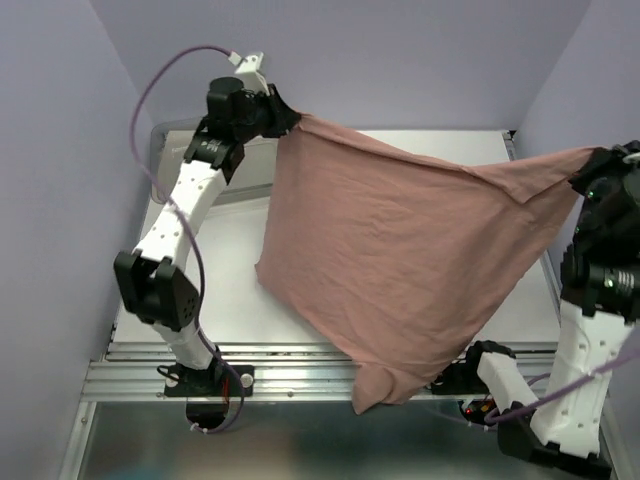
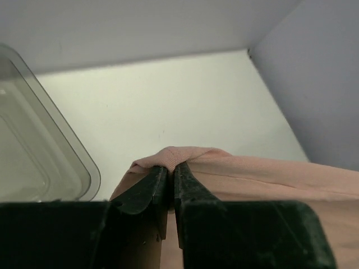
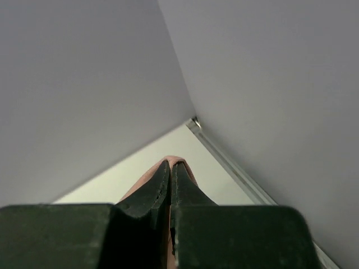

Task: Roll the t-shirts
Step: Move the bin to the center of the board, then fold the T-shirt at the center of the board.

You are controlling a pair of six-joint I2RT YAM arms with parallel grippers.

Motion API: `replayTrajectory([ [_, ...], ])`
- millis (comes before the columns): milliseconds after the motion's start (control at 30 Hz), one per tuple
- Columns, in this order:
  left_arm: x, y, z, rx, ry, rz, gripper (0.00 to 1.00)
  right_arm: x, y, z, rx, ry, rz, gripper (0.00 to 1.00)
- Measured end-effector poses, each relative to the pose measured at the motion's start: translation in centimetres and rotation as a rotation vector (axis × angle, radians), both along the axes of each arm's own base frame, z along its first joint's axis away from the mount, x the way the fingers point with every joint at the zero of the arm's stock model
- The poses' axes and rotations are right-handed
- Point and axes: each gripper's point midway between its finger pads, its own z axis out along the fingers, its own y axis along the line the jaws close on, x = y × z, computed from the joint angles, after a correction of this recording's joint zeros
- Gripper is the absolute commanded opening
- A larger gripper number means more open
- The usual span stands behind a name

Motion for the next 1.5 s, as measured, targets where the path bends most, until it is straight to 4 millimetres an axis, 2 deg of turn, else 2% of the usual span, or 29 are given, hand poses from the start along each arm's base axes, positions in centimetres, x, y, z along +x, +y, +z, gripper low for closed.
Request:
replayTrajectory([
  [33,1.1,-0.6,-2.6,0.011,0.055,-0.008,0.00,1.6,-0.5,-1.8,0.012,0.052,-0.002,0.01],
  [67,1.8,-1.0,-4.3,0.018,0.090,-0.013,0.00,3.3,-1.0,-4.1,0.023,0.107,-0.006,0.01],
  [133,4.0,-2.4,-10.0,0.040,0.191,-0.032,0.00,6.1,-1.9,-8.4,0.047,0.215,-0.013,0.01],
  [167,4.4,-2.8,-11.7,0.048,0.224,-0.038,0.00,7.6,-2.4,-11.3,0.062,0.282,-0.017,0.01],
  [200,5.2,-3.6,-13.7,0.053,0.258,-0.052,0.00,8.4,-2.7,-13.0,0.071,0.321,-0.020,0.01],
  [267,6.8,-4.9,-16.2,0.055,0.293,-0.075,0.00,10.0,-3.4,-17.1,0.093,0.419,-0.031,0.01],
  [300,7.7,-5.4,-16.8,0.052,0.293,-0.085,0.00,10.8,-3.7,-18.5,0.099,0.448,-0.036,0.01],
  [433,11.2,-8.0,-18.3,0.024,0.262,-0.129,0.00,13.4,-4.8,-22.2,0.113,0.520,-0.058,0.01],
  [600,14.2,-9.5,-20.8,0.000,0.247,-0.156,0.00,15.7,-5.7,-24.3,0.107,0.547,-0.072,0.01],
  [733,15.2,-9.8,-22.8,-0.006,0.259,-0.159,0.00,16.7,-6.2,-25.0,0.102,0.548,-0.078,0.01],
  [1000,17.1,-10.2,-24.0,-0.033,0.214,-0.176,0.00,16.9,-6.1,-25.3,0.124,0.539,-0.081,0.01],
  [1100,17.6,-10.3,-24.5,-0.043,0.197,-0.190,0.00,16.5,-5.9,-25.7,0.166,0.542,-0.088,0.01],
  [1267,17.1,-10.3,-25.2,-0.051,0.219,-0.226,0.00,15.0,-5.0,-26.5,0.262,0.550,-0.100,0.01],
  [1367,16.9,-10.3,-25.2,-0.046,0.220,-0.244,0.00,13.6,-4.2,-27.4,0.317,0.570,-0.100,0.01],
  [1500,16.2,-10.1,-26.2,-0.022,0.258,-0.258,0.00,11.8,-2.9,-28.8,0.380,0.603,-0.078,0.01],
])
